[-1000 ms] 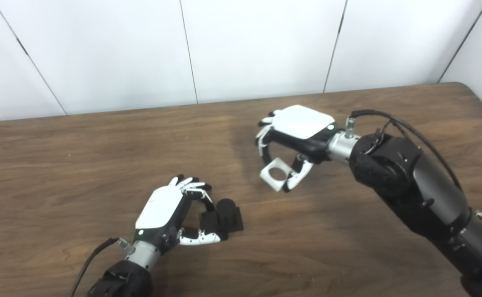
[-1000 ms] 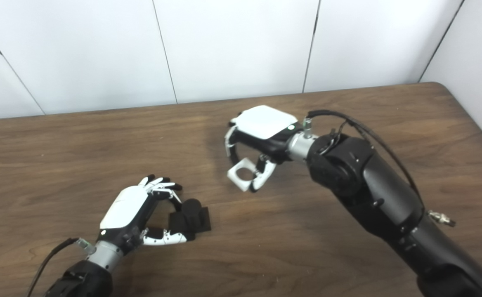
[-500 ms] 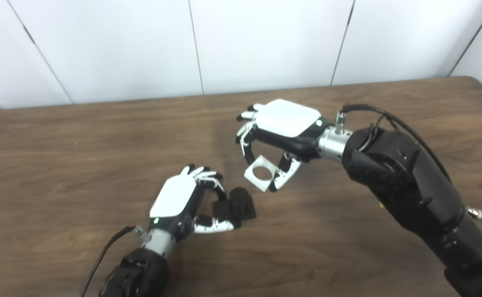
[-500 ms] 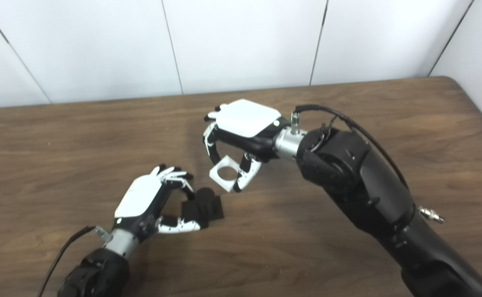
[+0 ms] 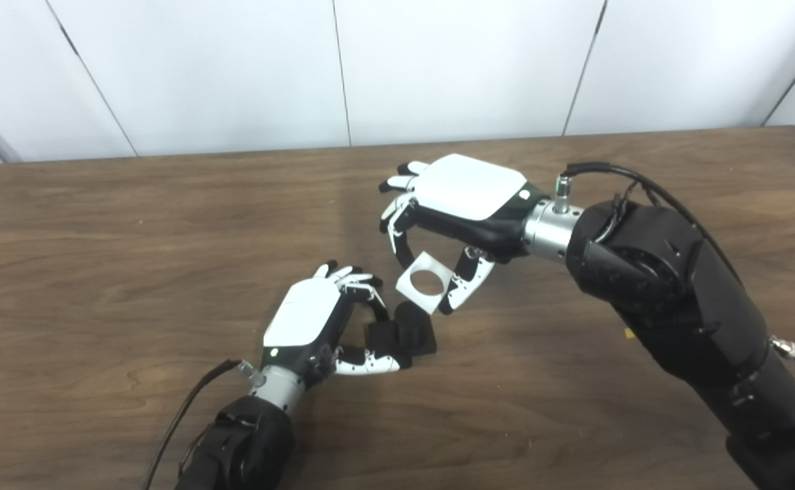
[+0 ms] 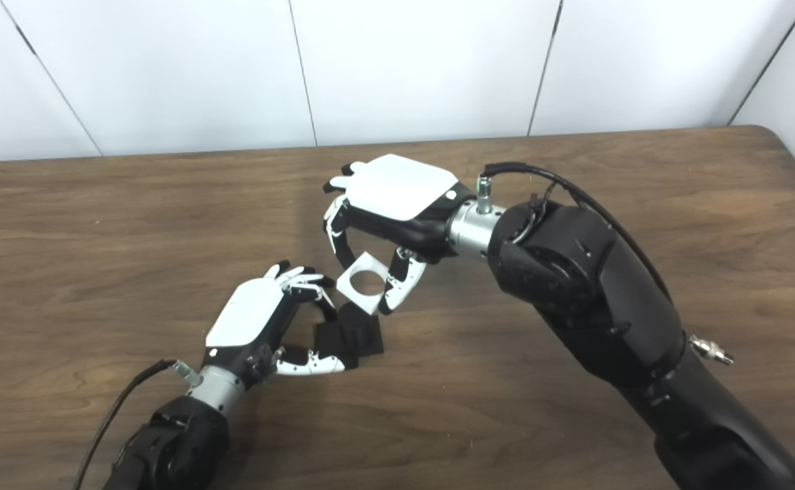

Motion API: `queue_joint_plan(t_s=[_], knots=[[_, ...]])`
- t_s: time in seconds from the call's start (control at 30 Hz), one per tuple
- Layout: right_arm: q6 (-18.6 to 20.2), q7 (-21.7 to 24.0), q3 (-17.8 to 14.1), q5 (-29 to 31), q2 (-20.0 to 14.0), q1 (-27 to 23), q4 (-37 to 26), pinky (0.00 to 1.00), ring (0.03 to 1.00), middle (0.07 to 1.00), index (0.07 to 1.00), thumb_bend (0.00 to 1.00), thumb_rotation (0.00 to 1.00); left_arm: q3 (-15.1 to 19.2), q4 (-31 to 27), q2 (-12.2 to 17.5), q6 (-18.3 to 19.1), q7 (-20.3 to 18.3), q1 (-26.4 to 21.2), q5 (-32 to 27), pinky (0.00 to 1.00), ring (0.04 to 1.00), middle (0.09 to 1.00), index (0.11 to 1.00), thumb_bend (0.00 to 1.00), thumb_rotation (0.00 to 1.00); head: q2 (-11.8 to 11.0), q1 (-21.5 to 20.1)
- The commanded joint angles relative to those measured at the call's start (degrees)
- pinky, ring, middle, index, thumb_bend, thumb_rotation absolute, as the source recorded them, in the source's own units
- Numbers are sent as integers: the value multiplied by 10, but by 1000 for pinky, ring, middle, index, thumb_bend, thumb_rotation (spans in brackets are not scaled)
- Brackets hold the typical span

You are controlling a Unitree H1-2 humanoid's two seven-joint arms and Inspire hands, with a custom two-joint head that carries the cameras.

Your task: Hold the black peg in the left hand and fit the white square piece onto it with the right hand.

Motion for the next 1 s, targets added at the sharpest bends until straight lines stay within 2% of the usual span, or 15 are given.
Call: queue_joint_plan(t_s=[0.0, 0.3, 0.97], knots=[[-7, 0, -2, 3, 6, -23, -5, 1000, 948, 786, 484, 523, 137, -18, 25, 0, 2, -26, 11, 3, 1000, 906, 794, 485, 519, 53, 0, 0], [-10, 6, 6, -10, 15, -9, 6, 950, 932, 769, 484, 524, 135, -17, 20, 3, 5, -30, 11, 1, 1000, 909, 795, 486, 519, 52, 3, -3], [-34, -17, 2, -23, 34, 11, 31, 943, 935, 768, 484, 523, 135, -16, 11, 6, 10, -35, 14, 4, 1000, 907, 795, 487, 519, 52, 5, -6]])
